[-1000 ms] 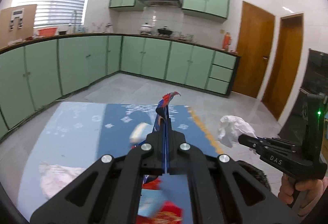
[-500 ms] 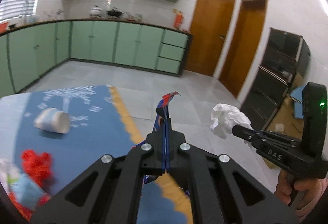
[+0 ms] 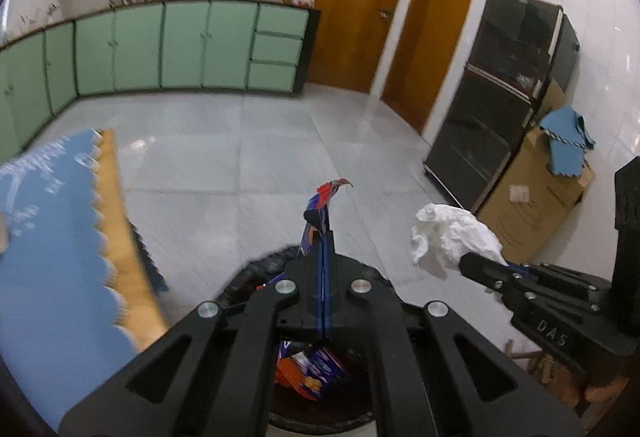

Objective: Collect trash
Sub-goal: 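Carry tissue and packet over the bin and open both grippers, then return to the mat and grasp the blue milk carton with the right gripper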

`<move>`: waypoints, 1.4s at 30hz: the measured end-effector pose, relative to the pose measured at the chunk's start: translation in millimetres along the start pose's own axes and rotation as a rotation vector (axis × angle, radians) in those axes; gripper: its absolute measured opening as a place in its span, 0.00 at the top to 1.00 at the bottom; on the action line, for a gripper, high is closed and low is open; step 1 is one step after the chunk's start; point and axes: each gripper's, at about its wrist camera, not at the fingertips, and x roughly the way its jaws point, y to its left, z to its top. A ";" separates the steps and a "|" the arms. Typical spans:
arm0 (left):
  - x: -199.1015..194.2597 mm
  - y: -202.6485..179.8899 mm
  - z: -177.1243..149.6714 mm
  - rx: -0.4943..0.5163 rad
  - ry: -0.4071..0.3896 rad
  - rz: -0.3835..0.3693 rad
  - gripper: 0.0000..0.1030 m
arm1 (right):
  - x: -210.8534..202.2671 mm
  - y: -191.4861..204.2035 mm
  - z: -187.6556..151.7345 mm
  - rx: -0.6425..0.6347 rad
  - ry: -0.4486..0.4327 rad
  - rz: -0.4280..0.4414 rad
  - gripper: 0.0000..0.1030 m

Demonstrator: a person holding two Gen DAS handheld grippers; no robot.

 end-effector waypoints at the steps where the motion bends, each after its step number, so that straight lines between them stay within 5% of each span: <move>1: 11.1 -1.6 -3.7 -0.004 0.030 -0.020 1.00 | 5.2 -4.9 -3.3 0.010 0.013 -0.010 0.96; 6: 37.7 3.8 -14.7 -0.034 0.130 -0.082 0.92 | 31.8 -26.6 -18.8 0.046 0.087 -0.042 0.94; 8: 37.7 8.3 -16.9 -0.044 0.137 -0.086 0.65 | 40.8 -33.0 -24.0 0.058 0.112 -0.048 0.92; 9: 35.3 10.6 -17.2 -0.044 0.131 -0.082 0.60 | 45.4 -35.4 -26.9 0.059 0.121 -0.065 0.89; 17: 3.8 27.7 -12.8 -0.077 0.084 -0.046 0.53 | 51.8 -24.8 -23.5 0.057 0.132 -0.090 0.58; 25: -103.3 81.5 -9.6 -0.126 -0.108 0.227 0.39 | 31.2 27.5 1.3 -0.016 0.032 -0.003 0.28; 36: -255.8 169.8 -62.0 -0.252 -0.210 0.711 0.37 | 2.5 190.6 3.2 -0.257 -0.033 0.371 0.23; 42: -302.7 201.8 -103.2 -0.322 -0.177 0.849 0.37 | -3.5 275.5 -24.8 -0.396 0.003 0.547 0.23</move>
